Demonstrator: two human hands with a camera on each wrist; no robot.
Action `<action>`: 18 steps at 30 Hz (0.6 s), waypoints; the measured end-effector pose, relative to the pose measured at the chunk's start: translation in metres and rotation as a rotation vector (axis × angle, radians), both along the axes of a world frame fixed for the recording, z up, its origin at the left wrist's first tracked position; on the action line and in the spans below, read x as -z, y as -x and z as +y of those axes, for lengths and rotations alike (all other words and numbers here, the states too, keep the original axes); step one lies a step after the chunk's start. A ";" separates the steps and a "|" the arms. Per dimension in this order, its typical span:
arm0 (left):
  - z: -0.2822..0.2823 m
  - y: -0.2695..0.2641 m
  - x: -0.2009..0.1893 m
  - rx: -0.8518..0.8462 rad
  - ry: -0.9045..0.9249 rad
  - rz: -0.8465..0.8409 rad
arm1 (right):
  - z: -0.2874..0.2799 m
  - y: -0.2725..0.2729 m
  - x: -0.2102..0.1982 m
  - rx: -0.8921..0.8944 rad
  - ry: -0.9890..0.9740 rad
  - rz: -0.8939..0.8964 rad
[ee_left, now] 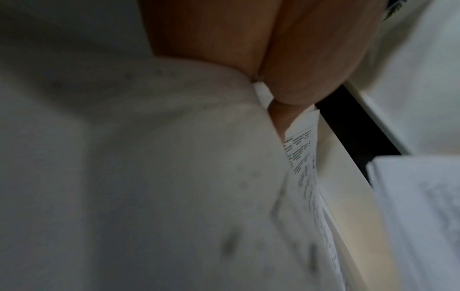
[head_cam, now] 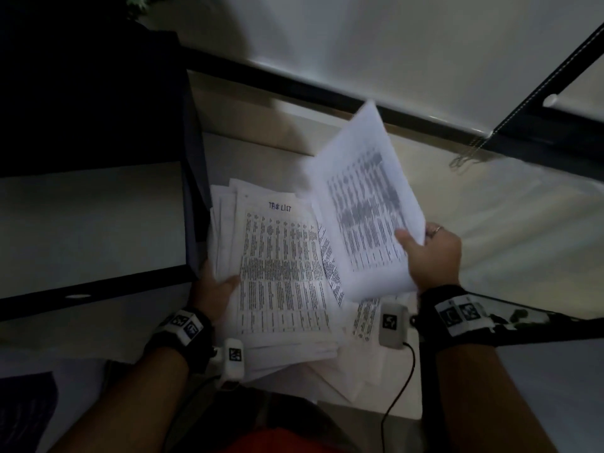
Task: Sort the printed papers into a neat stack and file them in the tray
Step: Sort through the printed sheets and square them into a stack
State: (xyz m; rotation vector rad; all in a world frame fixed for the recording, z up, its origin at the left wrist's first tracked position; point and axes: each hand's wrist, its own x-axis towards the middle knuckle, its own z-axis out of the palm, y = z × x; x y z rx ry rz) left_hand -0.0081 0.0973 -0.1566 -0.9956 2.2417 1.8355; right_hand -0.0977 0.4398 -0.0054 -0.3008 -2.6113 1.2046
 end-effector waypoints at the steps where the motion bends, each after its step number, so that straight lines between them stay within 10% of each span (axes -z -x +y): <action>1: 0.005 0.002 -0.004 -0.006 -0.012 0.021 | -0.004 0.002 -0.013 -0.015 0.033 0.040; 9: 0.020 0.006 -0.006 0.064 -0.051 -0.029 | -0.026 -0.001 0.013 -0.003 0.396 -0.171; 18: 0.018 0.010 -0.007 -0.028 -0.191 -0.028 | -0.038 -0.048 0.125 -0.074 -0.079 -0.621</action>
